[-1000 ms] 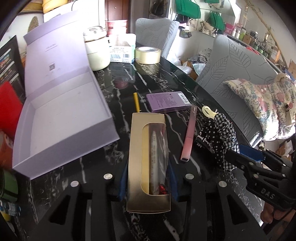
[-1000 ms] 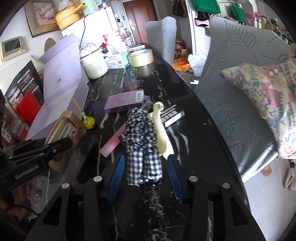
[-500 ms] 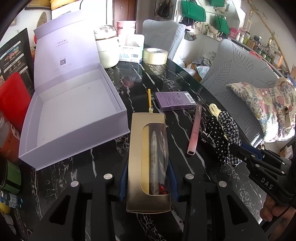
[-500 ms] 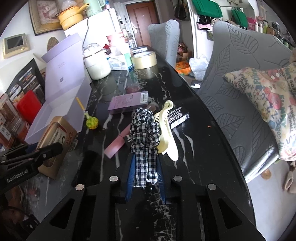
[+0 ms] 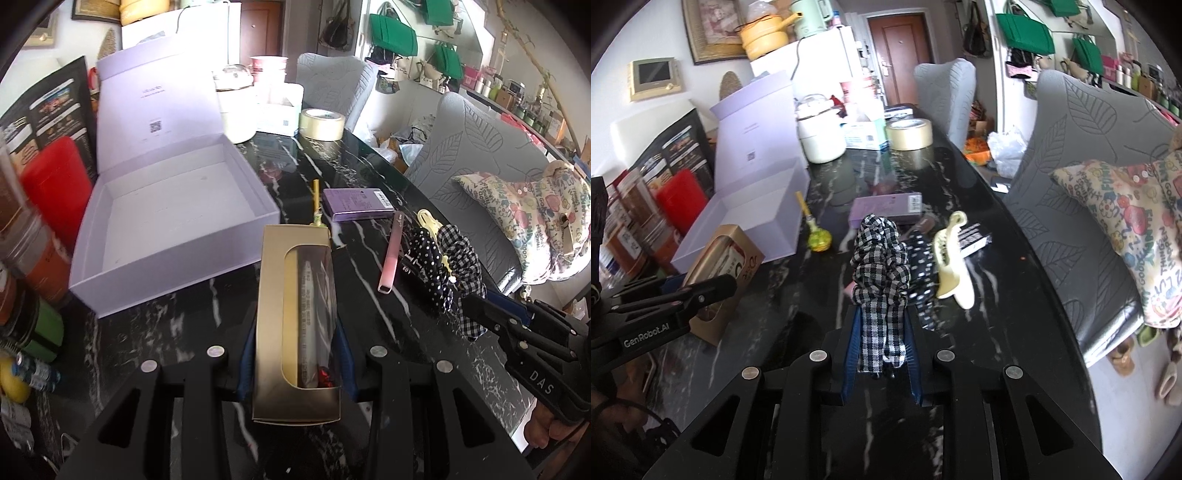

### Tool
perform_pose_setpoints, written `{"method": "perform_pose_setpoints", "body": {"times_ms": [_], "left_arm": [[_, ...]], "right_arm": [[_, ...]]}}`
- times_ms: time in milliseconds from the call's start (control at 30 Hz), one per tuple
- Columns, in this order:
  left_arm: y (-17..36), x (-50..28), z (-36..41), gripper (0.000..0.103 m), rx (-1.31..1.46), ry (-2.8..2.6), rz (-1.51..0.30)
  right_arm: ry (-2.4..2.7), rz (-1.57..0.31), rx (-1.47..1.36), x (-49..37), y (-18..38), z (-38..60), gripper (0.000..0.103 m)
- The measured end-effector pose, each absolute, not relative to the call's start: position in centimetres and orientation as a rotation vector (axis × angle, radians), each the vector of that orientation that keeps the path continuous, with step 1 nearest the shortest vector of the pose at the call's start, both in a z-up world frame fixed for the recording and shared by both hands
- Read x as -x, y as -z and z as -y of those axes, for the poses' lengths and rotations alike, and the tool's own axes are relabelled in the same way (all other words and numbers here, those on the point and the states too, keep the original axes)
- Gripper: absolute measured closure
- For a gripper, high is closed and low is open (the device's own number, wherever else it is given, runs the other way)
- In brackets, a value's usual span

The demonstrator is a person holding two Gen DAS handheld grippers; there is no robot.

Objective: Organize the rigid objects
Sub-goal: 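Carry the gold box and gingham scrunchie toward the lavender gift box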

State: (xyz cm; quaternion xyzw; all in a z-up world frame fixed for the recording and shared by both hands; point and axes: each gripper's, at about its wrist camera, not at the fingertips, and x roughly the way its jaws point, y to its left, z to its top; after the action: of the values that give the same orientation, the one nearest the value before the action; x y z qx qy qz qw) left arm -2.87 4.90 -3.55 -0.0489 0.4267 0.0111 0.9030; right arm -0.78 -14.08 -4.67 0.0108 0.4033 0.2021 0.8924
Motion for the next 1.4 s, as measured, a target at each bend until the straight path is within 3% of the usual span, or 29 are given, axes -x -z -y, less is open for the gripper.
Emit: {"method": "perform_pose_setpoints", "body": {"times_ms": [867,1400], "left_arm": [[1.9,12.5,-10.5,0.066,0.193,-0.297,-0.817],[0.9,11.4,-11.7,0.066,0.184,-0.300,-0.798]], "right_arm": [[-0.790,-0.828,0.144,7.1,4.5,4.6,0.080],[-0.870,-0.815,0.193,7.4,3.9,1.7,0.080]]}}
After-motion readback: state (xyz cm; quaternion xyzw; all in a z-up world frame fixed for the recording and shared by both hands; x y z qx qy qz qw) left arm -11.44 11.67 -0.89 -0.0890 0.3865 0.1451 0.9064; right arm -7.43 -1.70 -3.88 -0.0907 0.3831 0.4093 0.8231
